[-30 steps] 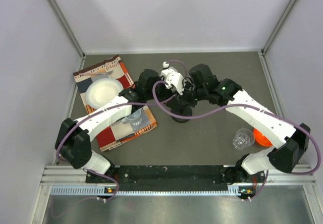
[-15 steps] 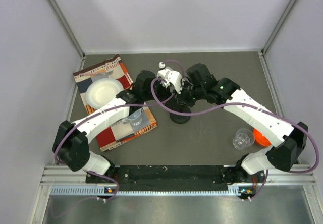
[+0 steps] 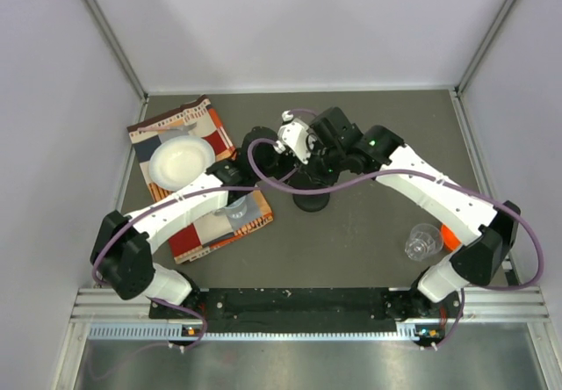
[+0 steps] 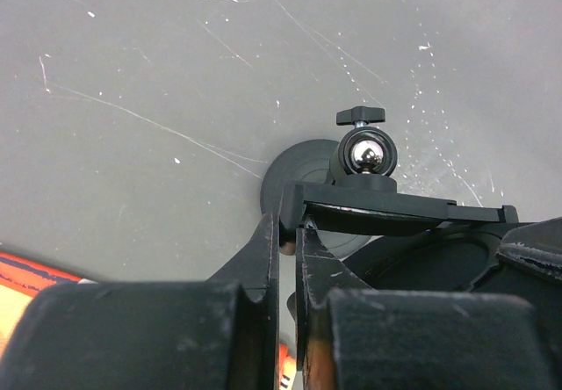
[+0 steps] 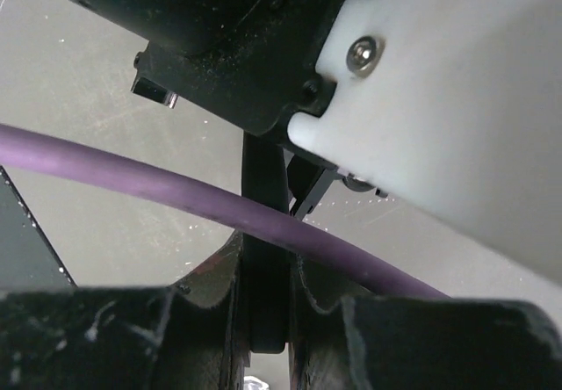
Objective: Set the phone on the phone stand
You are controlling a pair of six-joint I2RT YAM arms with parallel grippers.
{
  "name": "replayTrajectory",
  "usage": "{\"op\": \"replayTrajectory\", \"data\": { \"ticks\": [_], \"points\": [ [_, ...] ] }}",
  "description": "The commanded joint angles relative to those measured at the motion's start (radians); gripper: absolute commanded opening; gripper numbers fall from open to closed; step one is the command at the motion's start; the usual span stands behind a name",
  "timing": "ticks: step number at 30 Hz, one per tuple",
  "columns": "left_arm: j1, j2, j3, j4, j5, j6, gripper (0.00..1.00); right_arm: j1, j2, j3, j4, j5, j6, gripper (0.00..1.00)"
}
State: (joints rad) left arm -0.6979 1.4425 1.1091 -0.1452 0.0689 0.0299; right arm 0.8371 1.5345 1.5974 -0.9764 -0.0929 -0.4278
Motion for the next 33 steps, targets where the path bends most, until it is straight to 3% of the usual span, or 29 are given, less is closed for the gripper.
{"op": "replayTrajectory", "data": {
  "ticks": [1, 6, 8, 11, 17, 20, 21, 24, 25, 28, 31, 33],
  "points": [
    [0.011, -0.031, 0.089, 0.113, -0.504, -0.021, 0.00, 0.062, -0.010, -0.056, -0.370, 0.044, 0.149, 0.00],
    [0.000, -0.033, 0.023, 0.171, -0.535, -0.025, 0.00, 0.074, -0.105, -0.096, -0.288, -0.022, 0.115, 0.00],
    [-0.008, -0.025, 0.049, 0.150, -0.383, -0.027, 0.00, 0.054, -0.100, -0.039, -0.207, -0.083, 0.130, 0.00],
    [-0.020, -0.036, 0.046, 0.118, -0.283, -0.126, 0.00, 0.057, -0.014, 0.059, -0.131, -0.094, 0.115, 0.00],
    [-0.022, -0.050, 0.014, 0.081, -0.186, -0.235, 0.00, 0.057, -0.010, 0.041, 0.047, -0.100, 0.132, 0.00],
    [-0.022, -0.048, -0.008, 0.101, -0.106, -0.184, 0.00, 0.063, -0.001, 0.044, 0.044, -0.204, 0.025, 0.00],
    [-0.020, -0.047, -0.014, 0.137, 0.023, -0.156, 0.00, 0.066, -0.002, 0.045, 0.036, -0.264, -0.038, 0.00],
    [-0.022, -0.036, -0.012, 0.161, 0.235, -0.039, 0.00, 0.076, -0.037, -0.008, 0.015, -0.461, -0.325, 0.00],
    [-0.020, -0.018, 0.015, 0.107, 0.291, 0.003, 0.00, 0.085, -0.048, -0.023, 0.005, -0.467, -0.444, 0.00],
    [-0.011, 0.031, 0.082, -0.040, 0.452, 0.138, 0.00, 0.089, -0.045, -0.016, -0.027, -0.459, -0.543, 0.00],
    [-0.008, 0.082, 0.153, -0.135, 0.499, 0.234, 0.00, 0.097, -0.040, -0.033, -0.018, -0.459, -0.598, 0.00],
    [-0.005, 0.107, 0.193, -0.162, 0.448, 0.223, 0.00, 0.097, -0.022, -0.019, -0.025, -0.418, -0.582, 0.00]
  ]
}}
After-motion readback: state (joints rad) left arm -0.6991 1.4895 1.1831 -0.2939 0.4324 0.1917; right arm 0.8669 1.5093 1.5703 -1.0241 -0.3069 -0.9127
